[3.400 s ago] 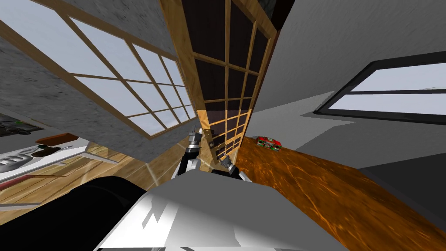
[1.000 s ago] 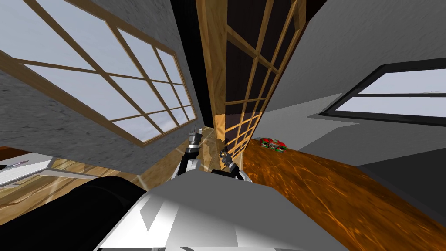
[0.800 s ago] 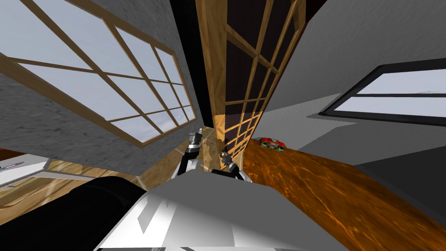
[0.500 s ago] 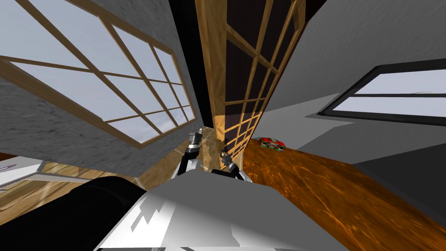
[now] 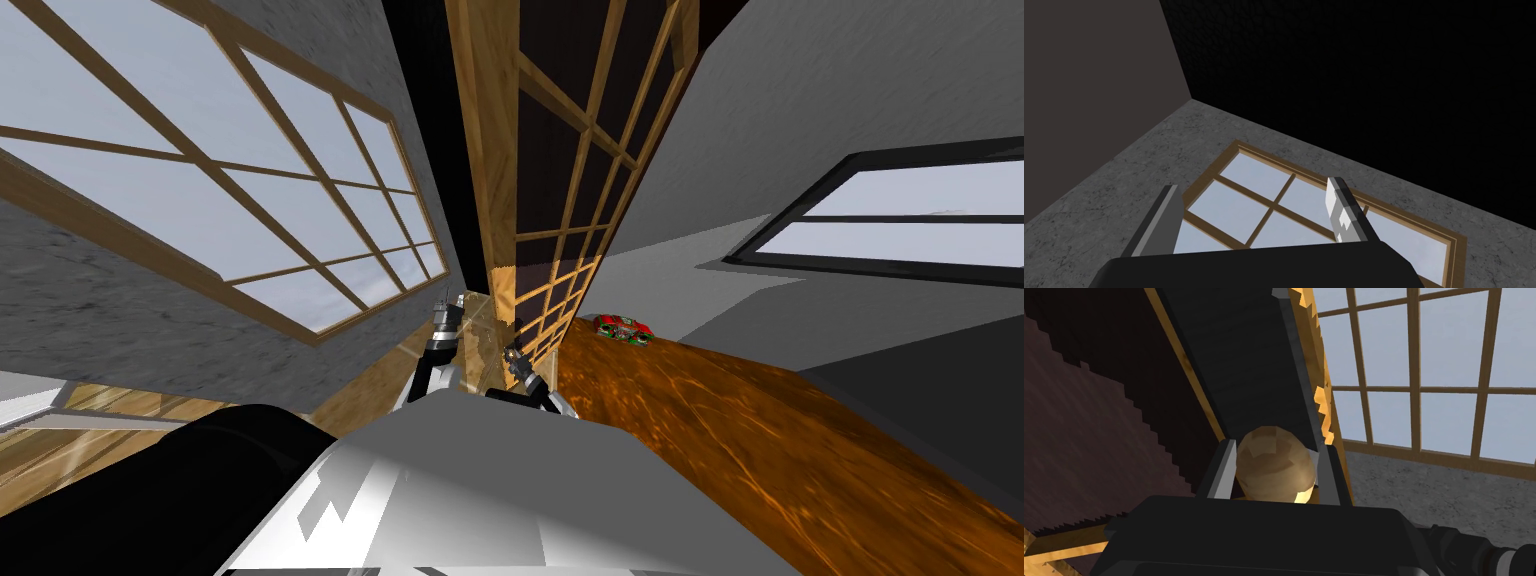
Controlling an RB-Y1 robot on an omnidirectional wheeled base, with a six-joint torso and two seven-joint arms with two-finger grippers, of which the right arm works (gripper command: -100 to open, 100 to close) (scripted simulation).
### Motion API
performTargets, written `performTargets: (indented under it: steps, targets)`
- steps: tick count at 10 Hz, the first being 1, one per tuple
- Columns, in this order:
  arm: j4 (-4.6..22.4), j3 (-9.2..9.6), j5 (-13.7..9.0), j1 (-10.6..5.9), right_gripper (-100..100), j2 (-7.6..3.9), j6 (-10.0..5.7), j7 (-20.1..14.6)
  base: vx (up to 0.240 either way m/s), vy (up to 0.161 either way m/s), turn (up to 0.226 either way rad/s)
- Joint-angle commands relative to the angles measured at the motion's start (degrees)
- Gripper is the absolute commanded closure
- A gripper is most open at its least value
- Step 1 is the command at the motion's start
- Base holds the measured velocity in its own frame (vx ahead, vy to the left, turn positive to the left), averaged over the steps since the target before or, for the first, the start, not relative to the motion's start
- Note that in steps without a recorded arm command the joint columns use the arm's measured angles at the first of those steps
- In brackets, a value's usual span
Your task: Push the door open
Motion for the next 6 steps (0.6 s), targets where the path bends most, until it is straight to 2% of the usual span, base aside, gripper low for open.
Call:
performTargets:
  steps: [1, 6]
  targets:
    - [-0.14, 0.04, -0.5, -0.28, 100, -0.11, -0.18, -1.77, 0.011, 0.02, -0.018]
    - [-0.03, 1.94, -2.68, -0.67, 100, -0.55, -0.25, -9.13, 0.01, 0.022, -0.026]
